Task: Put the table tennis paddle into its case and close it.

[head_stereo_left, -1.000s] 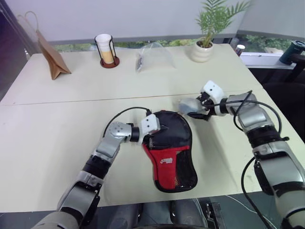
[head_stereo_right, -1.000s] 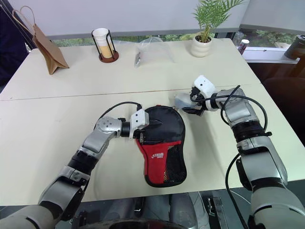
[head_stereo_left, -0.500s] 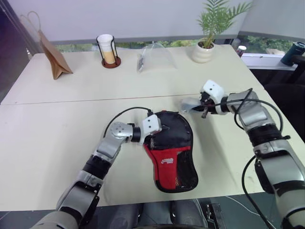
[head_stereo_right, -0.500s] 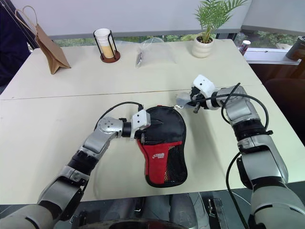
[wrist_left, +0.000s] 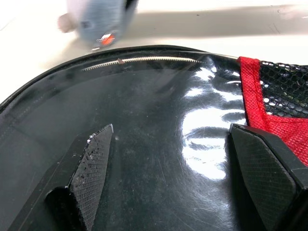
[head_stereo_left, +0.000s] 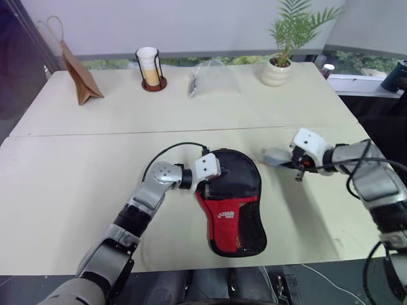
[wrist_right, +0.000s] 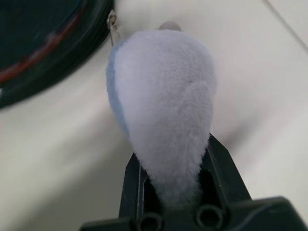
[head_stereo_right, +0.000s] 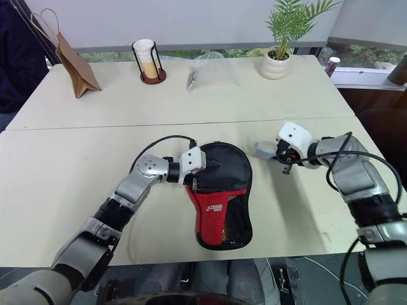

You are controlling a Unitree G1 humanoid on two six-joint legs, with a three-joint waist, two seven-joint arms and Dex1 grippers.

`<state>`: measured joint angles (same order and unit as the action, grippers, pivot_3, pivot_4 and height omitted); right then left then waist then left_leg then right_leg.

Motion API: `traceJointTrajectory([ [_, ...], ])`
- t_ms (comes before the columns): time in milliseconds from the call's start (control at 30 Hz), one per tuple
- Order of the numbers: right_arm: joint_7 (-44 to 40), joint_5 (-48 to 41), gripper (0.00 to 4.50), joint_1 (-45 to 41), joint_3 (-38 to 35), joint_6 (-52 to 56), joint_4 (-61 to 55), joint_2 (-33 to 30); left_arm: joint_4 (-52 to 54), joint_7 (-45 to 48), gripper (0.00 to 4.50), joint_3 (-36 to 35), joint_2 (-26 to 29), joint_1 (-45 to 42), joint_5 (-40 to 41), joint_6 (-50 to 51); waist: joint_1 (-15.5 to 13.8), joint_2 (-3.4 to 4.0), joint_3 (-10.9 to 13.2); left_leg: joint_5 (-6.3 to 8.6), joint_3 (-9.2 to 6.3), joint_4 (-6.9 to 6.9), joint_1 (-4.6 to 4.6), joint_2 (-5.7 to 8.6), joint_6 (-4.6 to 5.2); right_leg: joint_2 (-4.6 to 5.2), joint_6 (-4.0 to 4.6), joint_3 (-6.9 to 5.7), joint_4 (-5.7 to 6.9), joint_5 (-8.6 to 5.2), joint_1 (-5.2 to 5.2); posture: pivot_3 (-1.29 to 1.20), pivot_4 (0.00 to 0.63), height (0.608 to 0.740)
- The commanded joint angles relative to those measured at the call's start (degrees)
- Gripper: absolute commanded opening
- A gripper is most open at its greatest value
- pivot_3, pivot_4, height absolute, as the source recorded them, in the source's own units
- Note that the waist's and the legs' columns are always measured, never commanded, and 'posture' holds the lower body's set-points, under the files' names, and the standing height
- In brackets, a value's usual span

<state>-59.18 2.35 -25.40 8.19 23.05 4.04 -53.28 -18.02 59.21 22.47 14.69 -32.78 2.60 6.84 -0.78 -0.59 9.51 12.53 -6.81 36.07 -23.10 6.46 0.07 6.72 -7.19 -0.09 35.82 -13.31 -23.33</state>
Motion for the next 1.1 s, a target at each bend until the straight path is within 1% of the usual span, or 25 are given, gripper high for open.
traceJointTrajectory([
  [33,-0.6,-1.0,0.01,4.2,-3.5,3.2,-6.5,-3.5,-4.7,-0.7,4.02,3.1,2.1,2.4,-4.6,1.8,-0.1,0.03,0.0,0.0,0.0,0.0,0.0,0.0,0.0,0.0,0.0,-0.01,-0.02,0.0,0.02,0.0,0.15,0.74],
  [200,-1.9,-3.9,0.01,14.2,-9.1,7.7,-17.3,-7.9,-4.5,-0.9,4.02,3.5,2.2,2.6,-4.5,1.9,-0.2,0.15,-0.1,0.04,-0.03,0.0,-0.03,0.0,0.06,0.04,-0.04,-0.05,-0.19,-0.02,0.09,0.0,0.15,0.74],
  [400,-2.7,-8.4,0.01,23.2,-14.5,12.6,-28.2,-9.8,-4.3,-1.2,4.02,3.7,2.3,2.9,-4.4,2.1,-0.1,0.23,-0.3,0.09,-0.02,0.0,-0.03,-0.02,0.13,0.05,-0.15,-0.07,-0.39,-0.1,0.2,0.0,0.15,0.74],
  [600,-2.2,-11.5,0.01,28.4,-16.5,17.1,-36.4,-10.0,-4.5,-1.1,4.02,3.7,2.5,2.7,-4.4,1.9,-0.1,0.21,-0.3,0.11,-0.01,0.0,-0.04,-0.07,0.14,0.07,-0.2,-0.07,-0.48,-0.16,0.22,0.0,0.15,0.74],
  [733,-2.7,-13.2,0.01,31.0,-17.5,19.0,-40.8,-10.6,-4.6,-1.0,4.02,3.8,2.7,2.6,-4.5,1.8,-0.1,0.21,-0.3,0.11,-0.01,0.0,-0.05,-0.08,0.14,0.08,-0.08,-0.07,-0.5,-0.25,0.23,0.0,0.15,0.74],
  [1100,-5.5,-15.9,0.01,39.4,-21.9,19.1,-46.4,-14.6,-5.5,-1.0,4.02,4.1,2.3,1.9,-4.6,1.6,-0.1,0.15,-0.4,0.19,0.0,0.0,-0.08,-0.13,0.07,0.08,-0.07,-0.1,-0.59,-0.27,0.25,0.0,0.15,0.74],
])
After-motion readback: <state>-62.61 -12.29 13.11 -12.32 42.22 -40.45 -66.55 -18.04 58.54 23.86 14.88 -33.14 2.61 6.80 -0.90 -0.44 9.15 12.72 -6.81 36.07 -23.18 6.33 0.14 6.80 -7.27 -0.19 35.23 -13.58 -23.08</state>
